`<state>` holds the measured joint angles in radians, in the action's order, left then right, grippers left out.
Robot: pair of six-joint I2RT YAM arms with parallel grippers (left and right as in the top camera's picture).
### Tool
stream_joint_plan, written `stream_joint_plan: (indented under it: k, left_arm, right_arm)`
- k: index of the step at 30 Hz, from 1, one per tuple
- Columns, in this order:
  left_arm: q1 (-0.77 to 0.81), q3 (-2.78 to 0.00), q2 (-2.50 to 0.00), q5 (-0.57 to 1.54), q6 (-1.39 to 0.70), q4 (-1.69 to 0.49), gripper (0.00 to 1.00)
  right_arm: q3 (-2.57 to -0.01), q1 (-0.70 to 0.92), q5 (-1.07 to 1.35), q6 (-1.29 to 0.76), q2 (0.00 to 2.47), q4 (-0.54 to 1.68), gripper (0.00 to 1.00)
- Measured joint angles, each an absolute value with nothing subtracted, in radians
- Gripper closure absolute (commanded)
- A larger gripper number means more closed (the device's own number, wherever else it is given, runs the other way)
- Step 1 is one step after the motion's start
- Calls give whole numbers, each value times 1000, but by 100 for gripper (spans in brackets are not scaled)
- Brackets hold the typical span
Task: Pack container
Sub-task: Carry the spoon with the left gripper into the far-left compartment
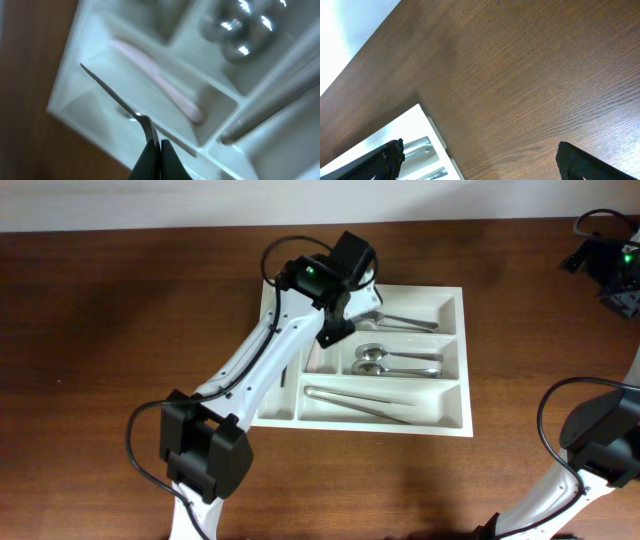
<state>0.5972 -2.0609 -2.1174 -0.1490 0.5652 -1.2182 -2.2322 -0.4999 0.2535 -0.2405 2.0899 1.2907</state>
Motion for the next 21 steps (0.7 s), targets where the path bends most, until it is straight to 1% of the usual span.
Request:
stream_joint_plan:
  k: [4,9,15,21]
  left_arm:
    - [590,-2061,-2135,-100,656,-1282,98]
    - [562,-2061,-2136,-77,709,-1348,98]
    - [537,-2061,-2136,-80,734,-1364,98]
    - [537,-2061,-2136,-129,741,-1390,98]
  right_arm:
    - [-2232,-500,253,-240,2090,1291,1]
    - [-2232,-500,253,-239,2090,1291,1]
    - [-2232,-500,253,-240,2090,1290,1]
    - [-2232,-500,253,-240,2090,1290,1]
